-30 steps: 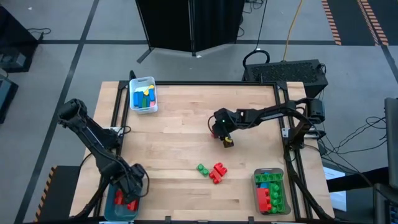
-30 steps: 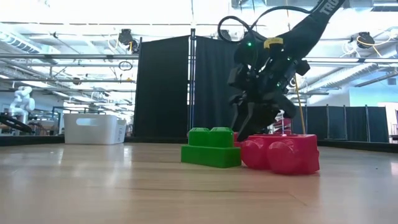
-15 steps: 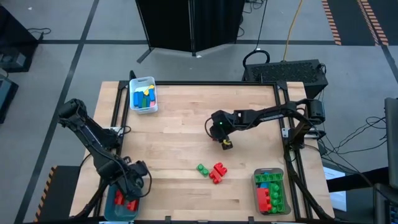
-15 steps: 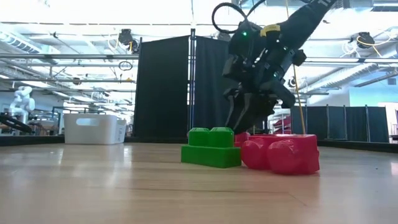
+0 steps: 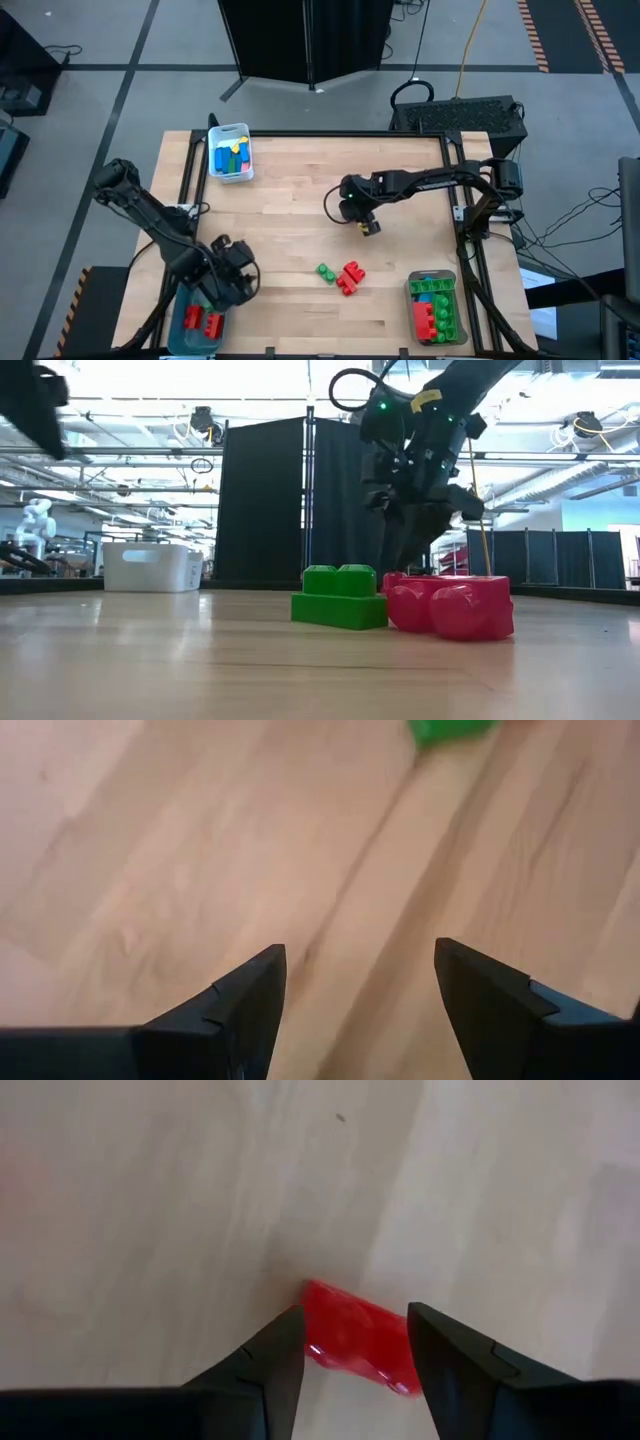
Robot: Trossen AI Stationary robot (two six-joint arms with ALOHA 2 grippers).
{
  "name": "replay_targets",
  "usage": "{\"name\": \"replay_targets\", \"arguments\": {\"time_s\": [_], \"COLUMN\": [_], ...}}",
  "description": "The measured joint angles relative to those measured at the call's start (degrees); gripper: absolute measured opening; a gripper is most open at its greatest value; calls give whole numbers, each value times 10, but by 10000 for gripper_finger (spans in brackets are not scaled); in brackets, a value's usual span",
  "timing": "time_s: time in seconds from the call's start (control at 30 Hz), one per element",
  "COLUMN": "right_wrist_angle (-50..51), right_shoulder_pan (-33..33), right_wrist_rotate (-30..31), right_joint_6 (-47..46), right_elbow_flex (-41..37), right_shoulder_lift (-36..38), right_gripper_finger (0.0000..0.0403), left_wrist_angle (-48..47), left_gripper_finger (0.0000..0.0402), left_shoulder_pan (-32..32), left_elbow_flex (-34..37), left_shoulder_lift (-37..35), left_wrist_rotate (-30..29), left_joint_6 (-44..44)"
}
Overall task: Sort blocks by size
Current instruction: Put the red 2 stud gamepiece into the blue bin
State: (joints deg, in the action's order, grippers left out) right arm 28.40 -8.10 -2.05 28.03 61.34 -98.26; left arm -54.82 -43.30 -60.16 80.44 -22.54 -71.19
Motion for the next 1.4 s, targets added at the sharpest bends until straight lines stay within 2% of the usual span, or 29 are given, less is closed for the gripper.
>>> {"name": "replay_targets", "arguments": {"time_s": [0.1,0.3,0.53,1.07,1.27,1.4], "right_wrist_angle": [28,44,25,-15,8,64], "right_shoulder_pan": [0,8,31,37,39,38], "right_wrist_rotate": [22,18,17,61,78,132], "right_joint_6": [-1,-19,-46,18,104,286], "right_elbow_flex": [8,8,8,13,57,64], "right_shoulder_lift": [0,0,-7,-32,-32,-32], "right_gripper_finger": [165,164,164,164,164,164], "left_wrist_angle": [17,50,65,63,65,65], "left_gripper_finger": [240,240,240,240,240,240], "left_shoulder_pan": [12,28,29,34,55,65], "left_elbow_flex": [0,0,0,0,0,0], "left_shoulder_lift": [0,0,12,57,57,57], "left_wrist_rotate": [-33,-75,-176,-182,-182,-182], "left_joint_6": [2,31,32,46,71,71]}}
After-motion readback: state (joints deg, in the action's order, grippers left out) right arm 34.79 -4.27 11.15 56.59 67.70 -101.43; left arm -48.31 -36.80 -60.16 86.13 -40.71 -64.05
